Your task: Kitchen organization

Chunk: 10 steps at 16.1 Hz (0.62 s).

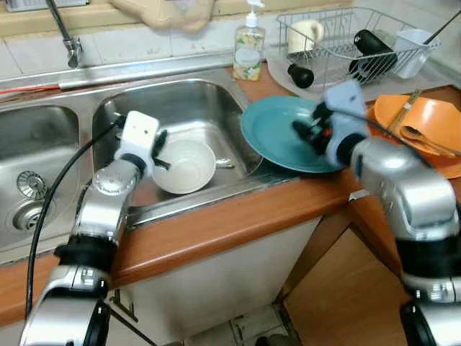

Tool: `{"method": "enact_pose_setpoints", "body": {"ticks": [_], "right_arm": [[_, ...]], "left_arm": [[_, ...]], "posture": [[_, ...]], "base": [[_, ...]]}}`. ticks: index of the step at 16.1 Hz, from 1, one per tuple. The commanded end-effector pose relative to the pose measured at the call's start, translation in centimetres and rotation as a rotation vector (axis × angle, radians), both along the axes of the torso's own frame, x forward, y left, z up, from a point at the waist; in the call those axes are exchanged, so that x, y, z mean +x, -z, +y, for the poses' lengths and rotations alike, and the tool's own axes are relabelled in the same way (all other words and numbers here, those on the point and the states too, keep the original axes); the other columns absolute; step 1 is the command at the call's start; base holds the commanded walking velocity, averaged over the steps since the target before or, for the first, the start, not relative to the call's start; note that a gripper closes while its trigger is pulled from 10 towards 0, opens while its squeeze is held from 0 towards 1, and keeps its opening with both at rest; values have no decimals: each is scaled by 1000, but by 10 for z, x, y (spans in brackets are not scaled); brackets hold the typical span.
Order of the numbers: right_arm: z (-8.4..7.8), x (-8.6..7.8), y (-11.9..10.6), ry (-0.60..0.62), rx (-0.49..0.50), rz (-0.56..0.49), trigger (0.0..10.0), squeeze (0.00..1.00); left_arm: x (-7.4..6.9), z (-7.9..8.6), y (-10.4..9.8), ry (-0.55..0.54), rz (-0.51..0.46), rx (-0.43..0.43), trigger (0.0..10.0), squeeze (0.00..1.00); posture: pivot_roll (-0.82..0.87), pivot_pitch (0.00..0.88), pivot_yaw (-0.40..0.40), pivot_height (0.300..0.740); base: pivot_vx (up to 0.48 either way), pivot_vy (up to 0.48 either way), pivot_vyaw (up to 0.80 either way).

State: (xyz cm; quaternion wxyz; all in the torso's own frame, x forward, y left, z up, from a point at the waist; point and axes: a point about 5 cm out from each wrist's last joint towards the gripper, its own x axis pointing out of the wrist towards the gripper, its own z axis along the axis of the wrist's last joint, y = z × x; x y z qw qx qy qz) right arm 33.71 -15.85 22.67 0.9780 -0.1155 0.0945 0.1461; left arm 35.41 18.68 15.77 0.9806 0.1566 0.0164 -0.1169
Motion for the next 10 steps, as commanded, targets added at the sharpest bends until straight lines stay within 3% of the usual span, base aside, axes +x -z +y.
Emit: {"method": "enact_pose_setpoints", "body": {"ticks": [1, 4, 5, 6, 10], "right_arm": [[-7, 3, -1, 48, -2, 7, 10000, 1000], [-17, 14, -1, 146, -9, 31, 10000, 1000], [-20, 18, 1, 190, -2, 53, 10000, 827], [-23, 21, 6, 230, 14, 107, 10000, 0], [-28, 26, 17, 289, 29, 172, 10000, 0]], "left_arm": [[-1, -6, -4, 35, -4, -4, 10000, 1000], [-18, -19, -13, 154, -30, -17, 10000, 1000], [-26, -25, -14, 229, -20, -35, 10000, 0], [-34, -33, -17, 314, -16, -88, 10000, 0], [-51, -46, -20, 490, 13, -73, 10000, 0]], "posture": [[-151, 0, 28, 740], [-144, 0, 22, 740], [-139, 0, 19, 740], [-137, 0, 17, 740], [-132, 0, 13, 740]], "base": [[0, 0, 0], [0, 0, 0], [0, 0, 0], [0, 0, 0], [0, 0, 0]]}}
